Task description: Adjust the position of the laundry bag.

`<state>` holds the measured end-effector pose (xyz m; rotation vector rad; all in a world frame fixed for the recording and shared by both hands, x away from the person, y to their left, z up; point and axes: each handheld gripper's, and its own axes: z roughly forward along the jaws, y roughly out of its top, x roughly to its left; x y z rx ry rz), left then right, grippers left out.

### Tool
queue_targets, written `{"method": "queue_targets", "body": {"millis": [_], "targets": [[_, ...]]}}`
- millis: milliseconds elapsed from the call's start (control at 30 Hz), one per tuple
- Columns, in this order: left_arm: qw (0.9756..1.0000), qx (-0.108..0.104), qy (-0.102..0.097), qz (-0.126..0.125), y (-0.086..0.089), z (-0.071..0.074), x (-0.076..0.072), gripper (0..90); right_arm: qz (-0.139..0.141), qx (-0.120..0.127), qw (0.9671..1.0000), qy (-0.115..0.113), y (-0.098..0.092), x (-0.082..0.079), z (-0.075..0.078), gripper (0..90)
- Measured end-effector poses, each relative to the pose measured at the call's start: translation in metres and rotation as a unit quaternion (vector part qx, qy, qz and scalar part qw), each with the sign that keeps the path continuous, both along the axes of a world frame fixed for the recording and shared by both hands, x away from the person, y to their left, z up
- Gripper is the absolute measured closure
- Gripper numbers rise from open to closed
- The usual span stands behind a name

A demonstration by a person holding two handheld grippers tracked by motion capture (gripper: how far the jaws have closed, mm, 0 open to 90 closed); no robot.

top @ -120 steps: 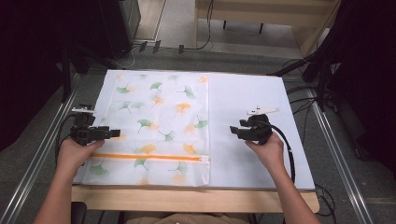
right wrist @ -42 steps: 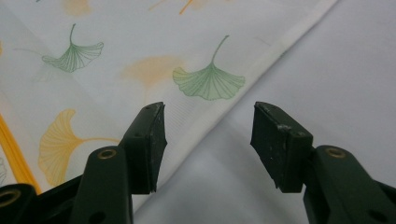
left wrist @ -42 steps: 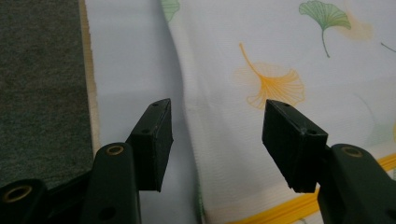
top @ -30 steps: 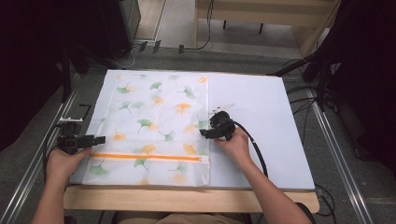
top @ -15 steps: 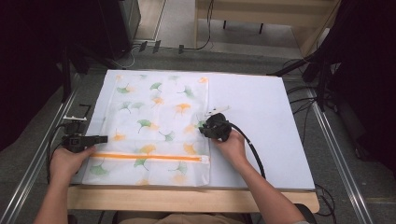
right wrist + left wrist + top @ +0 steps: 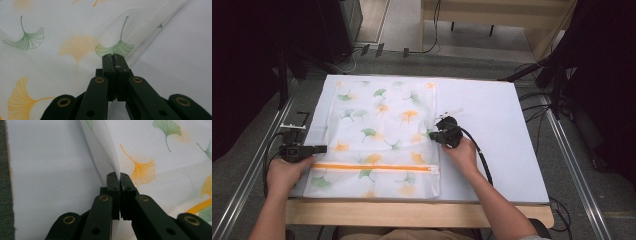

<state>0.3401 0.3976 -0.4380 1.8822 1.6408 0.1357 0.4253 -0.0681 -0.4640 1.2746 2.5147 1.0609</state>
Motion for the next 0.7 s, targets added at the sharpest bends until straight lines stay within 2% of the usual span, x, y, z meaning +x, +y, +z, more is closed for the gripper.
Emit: {"method": "queue_targets", "body": {"millis": [200,433,700], "targets": [[0.9999,0.006,-0.001,-0.013,-0.01,0.001,0.005,88.9,-0.013,0.003,0.9999,0.011,-0.012,0.001,0.001,90.0],[0.999,0.009,0.002,-0.043,-0.027,0.002,0.015,89.0,-0.028,0.002,0.9995,0.012,-0.029,-0.001,0.001,90.0],[0.9983,0.009,0.002,-0.058,-0.042,0.003,0.02,89.0,-0.043,0.002,0.999,0.013,-0.044,-0.001,0.001,90.0]]}}
